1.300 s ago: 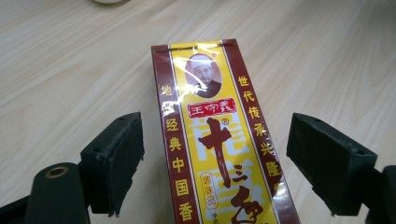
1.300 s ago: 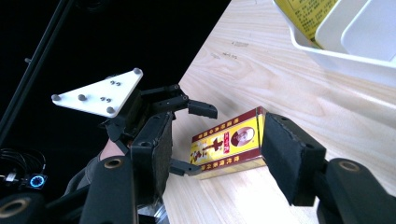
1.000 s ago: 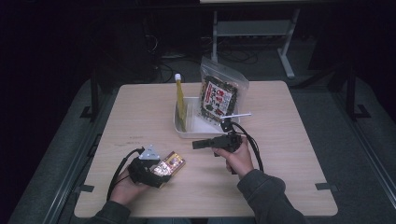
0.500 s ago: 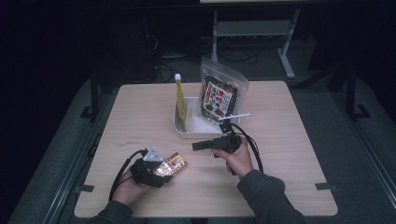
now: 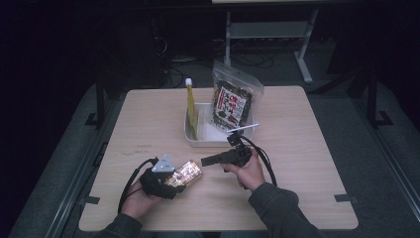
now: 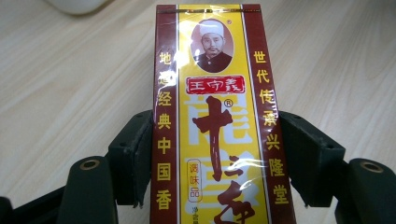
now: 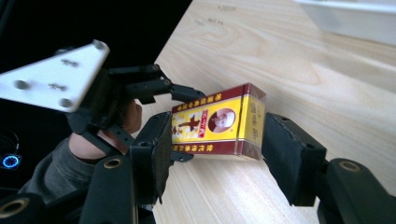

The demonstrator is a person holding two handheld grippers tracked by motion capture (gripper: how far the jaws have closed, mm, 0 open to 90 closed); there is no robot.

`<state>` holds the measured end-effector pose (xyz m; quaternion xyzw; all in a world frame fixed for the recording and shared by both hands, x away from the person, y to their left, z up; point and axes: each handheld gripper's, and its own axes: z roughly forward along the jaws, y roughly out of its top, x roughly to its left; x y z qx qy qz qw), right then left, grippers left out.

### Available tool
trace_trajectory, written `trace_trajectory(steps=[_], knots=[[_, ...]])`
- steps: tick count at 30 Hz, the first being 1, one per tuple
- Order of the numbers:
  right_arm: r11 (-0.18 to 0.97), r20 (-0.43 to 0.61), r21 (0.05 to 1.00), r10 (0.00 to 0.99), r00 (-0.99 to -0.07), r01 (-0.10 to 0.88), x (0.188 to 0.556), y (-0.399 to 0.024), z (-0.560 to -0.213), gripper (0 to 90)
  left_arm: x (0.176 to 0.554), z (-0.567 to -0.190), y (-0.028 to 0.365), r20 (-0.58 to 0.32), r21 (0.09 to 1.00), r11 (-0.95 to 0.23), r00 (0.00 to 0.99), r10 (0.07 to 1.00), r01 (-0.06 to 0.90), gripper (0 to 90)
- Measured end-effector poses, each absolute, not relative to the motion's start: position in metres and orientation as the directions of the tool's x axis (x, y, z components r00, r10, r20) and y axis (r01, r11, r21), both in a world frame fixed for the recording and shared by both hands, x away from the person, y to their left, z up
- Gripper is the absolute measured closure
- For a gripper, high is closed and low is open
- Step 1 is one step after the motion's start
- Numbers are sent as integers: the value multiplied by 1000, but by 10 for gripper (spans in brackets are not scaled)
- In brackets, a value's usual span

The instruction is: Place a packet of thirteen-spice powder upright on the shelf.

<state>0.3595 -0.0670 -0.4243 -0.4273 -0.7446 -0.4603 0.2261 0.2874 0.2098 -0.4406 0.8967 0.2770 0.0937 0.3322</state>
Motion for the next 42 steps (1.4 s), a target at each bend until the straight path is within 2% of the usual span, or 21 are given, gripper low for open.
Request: trace_trajectory(steps=[13,27,31,42], knots=[[242,729,468,437,-526,850,358,-62,-433,426,280,-427,200,-15,702,-601,852,523,381,318],[240,767,444,397,-504,864,358,-62,-433,462,274,-416,193,-9,760,-562,870,493,326,319],[238,787,430,373,-491,871,357,-62,-430,499,272,-415,190,0,771,-557,874,487,311,319],[222,814,370,391,-430,902,357,-65,-423,626,274,-419,188,-1,756,-572,874,486,319,319]])
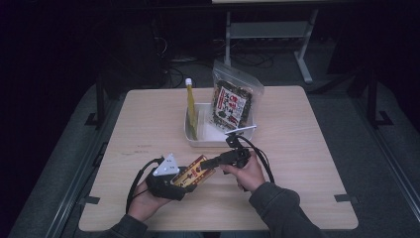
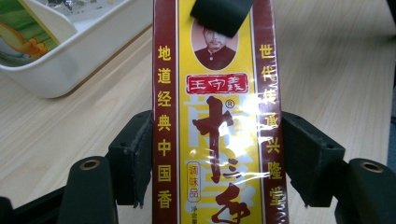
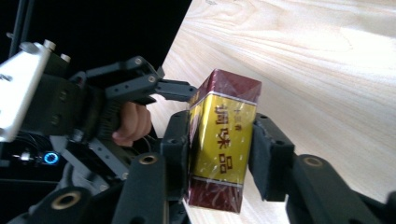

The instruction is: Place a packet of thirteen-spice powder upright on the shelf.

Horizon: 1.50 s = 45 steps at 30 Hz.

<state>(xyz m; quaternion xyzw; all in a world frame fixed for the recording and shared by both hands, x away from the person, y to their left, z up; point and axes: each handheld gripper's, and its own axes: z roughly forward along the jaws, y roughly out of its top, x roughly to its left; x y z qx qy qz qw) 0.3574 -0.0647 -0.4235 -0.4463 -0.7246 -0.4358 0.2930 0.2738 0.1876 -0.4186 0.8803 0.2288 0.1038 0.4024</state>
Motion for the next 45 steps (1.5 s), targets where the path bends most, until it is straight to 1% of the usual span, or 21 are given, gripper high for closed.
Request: trace_trajectory(steps=[7,11,17,28,32,45], knots=[[218,789,351,456,-413,911,358,-56,-408,676,275,-419,189,-10,762,-560,870,493,326,303],[226,736,371,519,-434,901,358,-54,-397,679,275,-417,194,-14,770,-545,861,508,333,275],[208,701,385,568,-431,899,362,-58,-382,680,275,-414,200,-20,781,-520,846,532,346,254],[133,641,425,655,-401,896,373,-73,-351,680,279,-417,211,-36,785,-496,826,562,372,239],[84,622,446,687,-376,891,378,-80,-338,680,281,-416,215,-40,790,-484,819,572,377,238],[-10,552,489,778,-300,872,399,-83,-317,680,288,-421,222,-61,786,-474,814,578,396,239]])
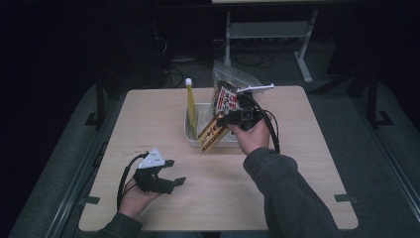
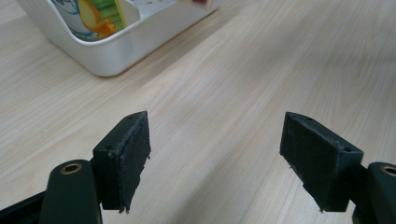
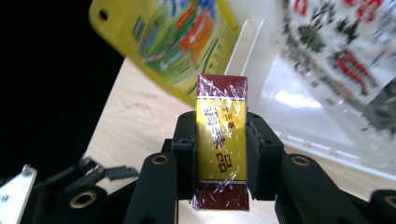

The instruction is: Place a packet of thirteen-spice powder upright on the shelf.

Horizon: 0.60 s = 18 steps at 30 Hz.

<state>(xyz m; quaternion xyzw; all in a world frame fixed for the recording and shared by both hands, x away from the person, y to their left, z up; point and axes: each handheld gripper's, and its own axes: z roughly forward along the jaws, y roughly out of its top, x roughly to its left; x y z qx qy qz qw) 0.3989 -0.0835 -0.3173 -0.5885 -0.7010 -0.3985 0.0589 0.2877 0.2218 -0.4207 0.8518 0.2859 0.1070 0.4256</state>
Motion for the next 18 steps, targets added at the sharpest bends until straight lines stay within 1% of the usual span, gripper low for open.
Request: trace_trajectory(steps=[6,18], knots=[[-80,552,496,798,-243,865,412,-84,-313,680,290,-423,223,-66,783,-474,811,581,403,239],[-122,494,518,851,-179,847,433,-63,-309,679,292,-424,230,-102,790,-444,805,584,423,238]])
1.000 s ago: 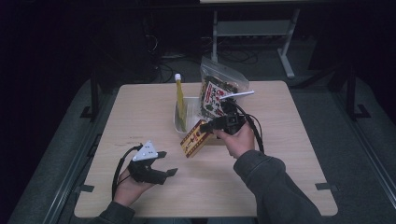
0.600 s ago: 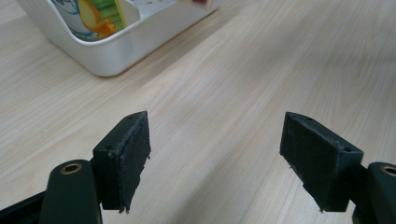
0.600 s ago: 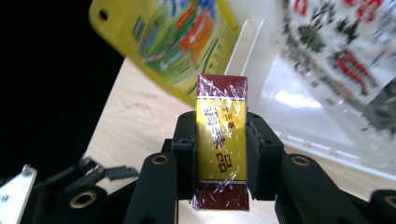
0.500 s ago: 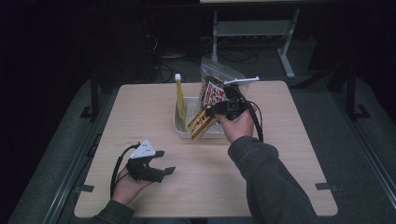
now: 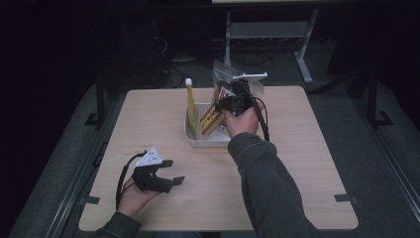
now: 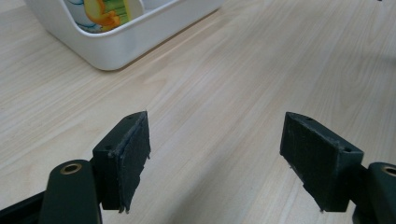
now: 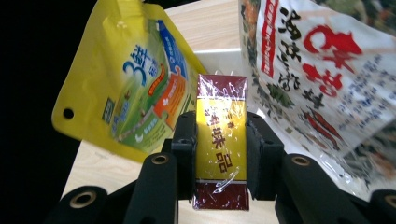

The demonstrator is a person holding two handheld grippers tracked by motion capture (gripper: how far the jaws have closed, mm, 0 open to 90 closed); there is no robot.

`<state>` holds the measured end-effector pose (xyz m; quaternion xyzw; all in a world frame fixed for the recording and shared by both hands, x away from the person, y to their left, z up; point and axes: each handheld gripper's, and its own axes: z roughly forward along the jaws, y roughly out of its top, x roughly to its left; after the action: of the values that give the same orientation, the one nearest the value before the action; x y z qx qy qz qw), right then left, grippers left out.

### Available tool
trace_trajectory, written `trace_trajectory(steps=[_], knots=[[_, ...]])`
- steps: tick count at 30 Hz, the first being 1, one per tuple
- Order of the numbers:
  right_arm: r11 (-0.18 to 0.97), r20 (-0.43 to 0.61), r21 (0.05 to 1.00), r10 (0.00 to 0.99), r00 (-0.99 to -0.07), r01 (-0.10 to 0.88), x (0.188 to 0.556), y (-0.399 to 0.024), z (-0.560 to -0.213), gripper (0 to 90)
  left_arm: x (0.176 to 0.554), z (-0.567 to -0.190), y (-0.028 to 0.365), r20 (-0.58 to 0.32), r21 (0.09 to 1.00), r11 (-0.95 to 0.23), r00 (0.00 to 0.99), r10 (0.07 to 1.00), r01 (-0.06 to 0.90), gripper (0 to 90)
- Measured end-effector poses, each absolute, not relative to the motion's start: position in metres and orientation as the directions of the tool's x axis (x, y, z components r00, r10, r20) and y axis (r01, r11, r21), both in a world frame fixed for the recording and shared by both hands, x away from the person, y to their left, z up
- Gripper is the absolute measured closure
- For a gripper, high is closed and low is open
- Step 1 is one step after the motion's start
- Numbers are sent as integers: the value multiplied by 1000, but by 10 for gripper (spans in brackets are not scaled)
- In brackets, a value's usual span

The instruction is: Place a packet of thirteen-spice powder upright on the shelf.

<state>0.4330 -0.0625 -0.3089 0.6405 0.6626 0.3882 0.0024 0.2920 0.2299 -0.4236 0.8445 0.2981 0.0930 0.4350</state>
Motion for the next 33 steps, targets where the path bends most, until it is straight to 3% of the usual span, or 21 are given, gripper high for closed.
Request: trace_trajectory(steps=[18,33], knots=[[-190,458,523,885,-86,831,457,-35,-314,679,294,-423,234,-121,801,-422,805,580,425,239],[-165,383,564,920,-79,809,454,-16,-323,675,293,-424,232,-126,801,-423,811,571,423,240]])
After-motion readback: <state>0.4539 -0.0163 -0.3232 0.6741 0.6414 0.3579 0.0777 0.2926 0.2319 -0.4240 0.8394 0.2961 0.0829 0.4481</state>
